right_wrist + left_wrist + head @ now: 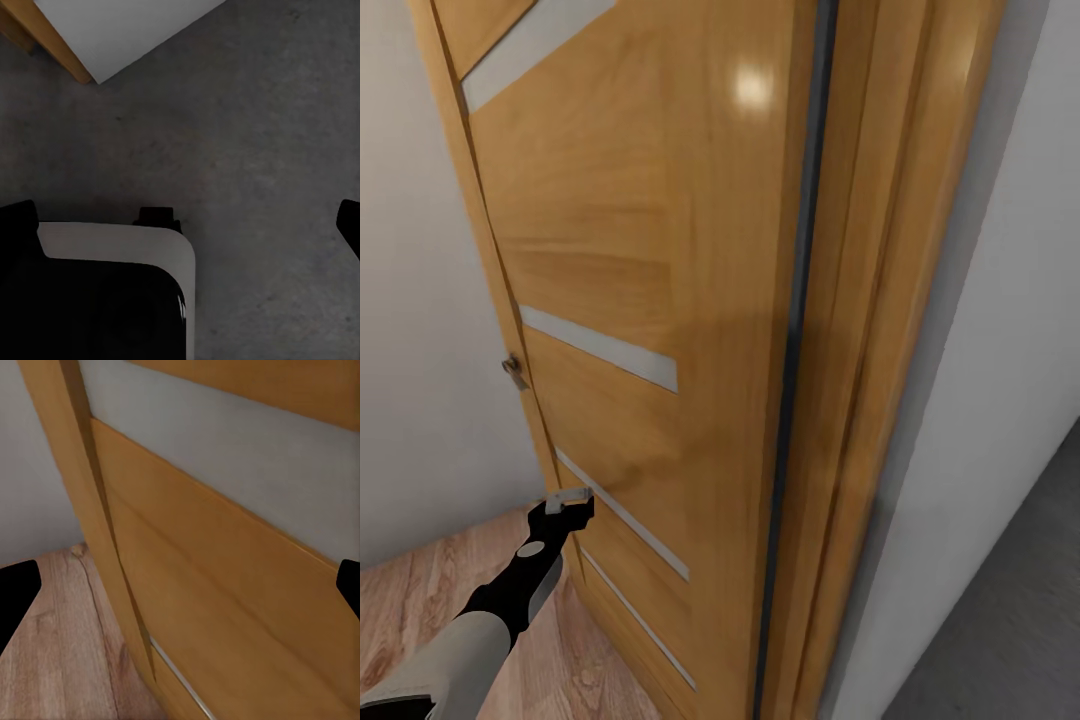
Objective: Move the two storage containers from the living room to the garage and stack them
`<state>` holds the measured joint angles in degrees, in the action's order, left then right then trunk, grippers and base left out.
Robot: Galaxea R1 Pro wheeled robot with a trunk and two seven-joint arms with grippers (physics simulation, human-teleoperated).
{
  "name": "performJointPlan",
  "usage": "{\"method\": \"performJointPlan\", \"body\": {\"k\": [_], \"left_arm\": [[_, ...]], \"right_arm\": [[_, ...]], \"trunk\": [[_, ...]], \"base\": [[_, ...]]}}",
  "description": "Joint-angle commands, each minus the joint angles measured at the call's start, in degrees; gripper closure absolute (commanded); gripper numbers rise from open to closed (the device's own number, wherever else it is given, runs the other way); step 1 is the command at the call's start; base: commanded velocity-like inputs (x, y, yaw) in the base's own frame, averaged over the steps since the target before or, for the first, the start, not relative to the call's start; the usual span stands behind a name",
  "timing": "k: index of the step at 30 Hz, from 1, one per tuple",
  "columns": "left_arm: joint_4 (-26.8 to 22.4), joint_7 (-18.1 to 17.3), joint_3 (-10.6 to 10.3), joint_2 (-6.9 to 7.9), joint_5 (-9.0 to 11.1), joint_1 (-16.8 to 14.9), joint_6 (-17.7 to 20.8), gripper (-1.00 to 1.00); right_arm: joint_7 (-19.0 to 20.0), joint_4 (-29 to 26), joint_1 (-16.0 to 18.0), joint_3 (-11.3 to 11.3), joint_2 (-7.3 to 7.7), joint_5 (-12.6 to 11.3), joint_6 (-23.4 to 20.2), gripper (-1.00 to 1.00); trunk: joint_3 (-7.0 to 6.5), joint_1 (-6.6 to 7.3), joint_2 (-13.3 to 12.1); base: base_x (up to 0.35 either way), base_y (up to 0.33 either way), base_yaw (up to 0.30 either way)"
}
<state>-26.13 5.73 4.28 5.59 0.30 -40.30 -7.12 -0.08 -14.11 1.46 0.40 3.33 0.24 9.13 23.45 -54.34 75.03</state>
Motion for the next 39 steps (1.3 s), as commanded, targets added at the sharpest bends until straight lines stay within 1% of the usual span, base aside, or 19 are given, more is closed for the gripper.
{"method": "performJointPlan", "body": {"k": [1,39], "left_arm": [[0.02,-0.28,-0.32,-0.05,0.06,-0.04,-0.17,-1.00],[0.02,-0.28,-0.39,-0.05,0.05,-0.04,-0.17,-1.00]], "right_arm": [[-0.01,0.04,0.03,0.04,0.01,0.02,0.18,-1.00],[-0.01,0.04,0.03,0.04,0.01,0.02,0.18,-1.00]], "trunk": [[0.06,0.00,0.03],[0.06,0.00,0.03]], "base": [[0.000,0.000,0.000],[0.000,0.000,-0.001]]}}
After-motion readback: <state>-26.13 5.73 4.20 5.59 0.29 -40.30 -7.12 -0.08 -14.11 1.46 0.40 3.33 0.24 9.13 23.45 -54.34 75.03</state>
